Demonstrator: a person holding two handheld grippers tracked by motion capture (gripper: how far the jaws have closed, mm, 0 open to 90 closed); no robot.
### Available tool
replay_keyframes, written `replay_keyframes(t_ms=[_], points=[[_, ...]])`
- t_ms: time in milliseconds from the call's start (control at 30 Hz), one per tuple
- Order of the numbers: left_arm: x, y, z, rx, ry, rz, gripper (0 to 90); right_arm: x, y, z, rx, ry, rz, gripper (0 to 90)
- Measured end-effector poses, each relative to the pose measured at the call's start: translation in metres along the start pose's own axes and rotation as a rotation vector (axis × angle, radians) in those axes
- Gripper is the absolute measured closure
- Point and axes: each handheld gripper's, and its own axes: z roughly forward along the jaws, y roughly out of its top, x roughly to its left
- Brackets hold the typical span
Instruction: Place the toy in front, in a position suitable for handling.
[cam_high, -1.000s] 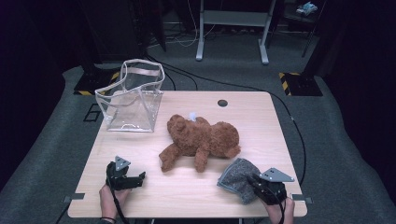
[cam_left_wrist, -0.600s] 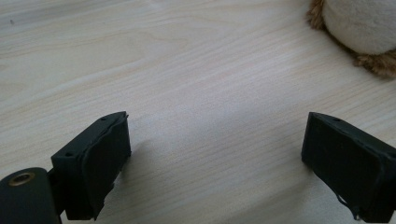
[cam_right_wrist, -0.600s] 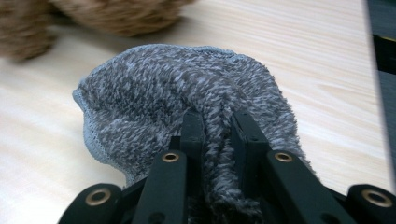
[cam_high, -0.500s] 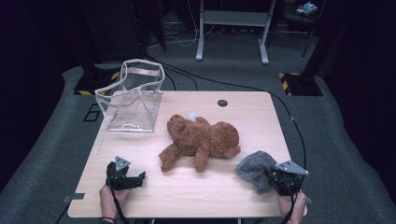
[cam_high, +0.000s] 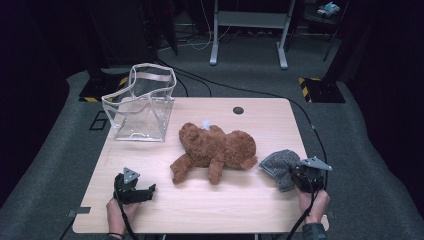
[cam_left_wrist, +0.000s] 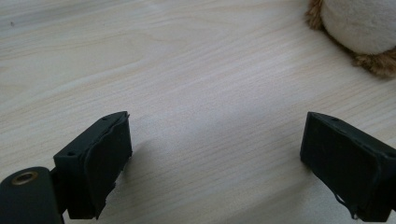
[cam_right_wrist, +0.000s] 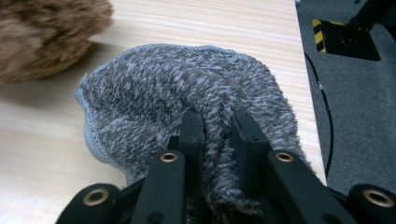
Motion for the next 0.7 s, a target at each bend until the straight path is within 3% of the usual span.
replay_keyframes(t_ms=[233,500,700], points=[[0.000,0.000,0.000,-0.002,-0.002,-0.005,8.6,-0.007,0.012,0.017,0.023,-0.038,0.020,75.7],[0.000,0.000,0.000,-0.002,-0.003,-0.006,8.7,-0.010,0.018,0.034,0.050,-0.045,0.011,74.2],[0.001,0.000,0.000,0.008,-0.009,-0.004,8.9,-0.011,0.016,0.047,0.091,-0.044,0.037,67.9]])
